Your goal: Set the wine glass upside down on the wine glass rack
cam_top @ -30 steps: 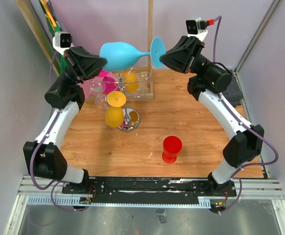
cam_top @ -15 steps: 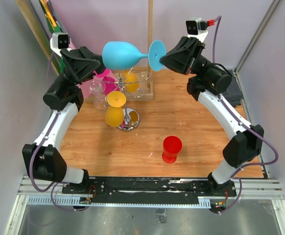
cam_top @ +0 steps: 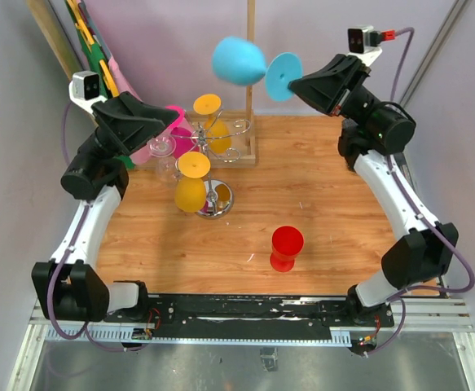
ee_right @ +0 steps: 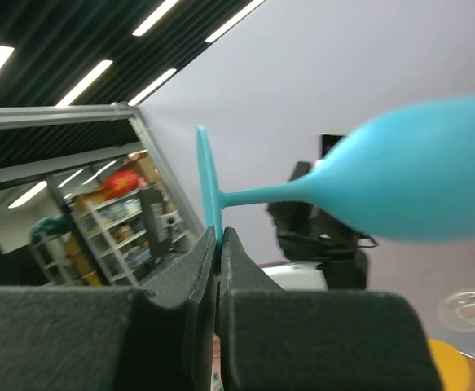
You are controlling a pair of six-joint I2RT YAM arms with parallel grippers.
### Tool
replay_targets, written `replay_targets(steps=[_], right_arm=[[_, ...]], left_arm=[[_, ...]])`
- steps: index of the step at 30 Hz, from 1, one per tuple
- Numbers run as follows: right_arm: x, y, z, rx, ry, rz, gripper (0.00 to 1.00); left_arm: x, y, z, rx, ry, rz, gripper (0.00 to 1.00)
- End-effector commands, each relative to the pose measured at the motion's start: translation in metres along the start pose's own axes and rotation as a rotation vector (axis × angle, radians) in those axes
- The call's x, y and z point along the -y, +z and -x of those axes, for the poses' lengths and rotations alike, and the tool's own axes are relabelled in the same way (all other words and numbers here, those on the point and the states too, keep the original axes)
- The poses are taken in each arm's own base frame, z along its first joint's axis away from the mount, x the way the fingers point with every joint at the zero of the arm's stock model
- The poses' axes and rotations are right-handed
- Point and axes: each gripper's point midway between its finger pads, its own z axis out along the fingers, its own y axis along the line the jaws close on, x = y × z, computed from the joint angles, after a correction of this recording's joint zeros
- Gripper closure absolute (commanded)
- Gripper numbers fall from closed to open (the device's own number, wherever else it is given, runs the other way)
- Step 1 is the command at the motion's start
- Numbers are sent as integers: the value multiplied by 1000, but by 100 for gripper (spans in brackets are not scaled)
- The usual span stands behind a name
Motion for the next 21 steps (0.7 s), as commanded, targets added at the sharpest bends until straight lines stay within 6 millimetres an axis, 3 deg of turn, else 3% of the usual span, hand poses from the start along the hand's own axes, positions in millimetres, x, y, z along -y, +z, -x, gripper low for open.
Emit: replay_targets(steps=[1,7,21], right_arm=[[-5,-17,17,29,-148,-103,99],[18,-33,17,1,-200,-273,99],[104,-86,15,21,-91,-770,99]], left_arm=[[23,1,-17,-71,198,-17,42],[25,4,-16,-74,216,4,42],[32,7,-14,-45,241,52,42]])
